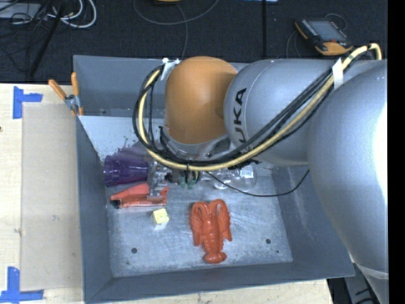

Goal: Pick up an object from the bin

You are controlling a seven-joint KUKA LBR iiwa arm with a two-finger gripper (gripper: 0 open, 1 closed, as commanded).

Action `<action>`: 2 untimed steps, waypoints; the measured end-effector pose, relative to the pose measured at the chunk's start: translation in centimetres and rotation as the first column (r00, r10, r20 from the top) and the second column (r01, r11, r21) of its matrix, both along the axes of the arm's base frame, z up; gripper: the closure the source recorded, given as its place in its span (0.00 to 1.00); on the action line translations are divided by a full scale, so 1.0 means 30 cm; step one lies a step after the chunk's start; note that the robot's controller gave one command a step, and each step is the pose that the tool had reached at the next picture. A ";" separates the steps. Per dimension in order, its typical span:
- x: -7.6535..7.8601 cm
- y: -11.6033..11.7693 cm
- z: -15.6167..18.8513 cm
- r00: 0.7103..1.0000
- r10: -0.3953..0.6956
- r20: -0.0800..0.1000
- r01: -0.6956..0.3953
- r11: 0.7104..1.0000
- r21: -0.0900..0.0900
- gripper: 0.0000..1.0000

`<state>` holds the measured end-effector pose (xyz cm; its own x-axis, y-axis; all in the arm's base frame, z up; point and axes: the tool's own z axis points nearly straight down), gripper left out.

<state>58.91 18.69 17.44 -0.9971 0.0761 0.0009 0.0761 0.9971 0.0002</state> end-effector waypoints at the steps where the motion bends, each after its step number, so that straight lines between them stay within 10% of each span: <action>1: 0.064 -0.051 -0.101 1.000 0.018 0.000 -0.018 1.000 -0.001 1.00; 2: 0.064 -0.051 -0.101 1.000 0.018 0.000 -0.018 1.000 0.000 1.00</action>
Offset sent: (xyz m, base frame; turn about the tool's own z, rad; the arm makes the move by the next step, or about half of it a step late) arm 0.0000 0.0000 0.0000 0.0000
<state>60.82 17.16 14.41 -0.9983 0.0583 0.0009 0.0583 0.9983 -0.0002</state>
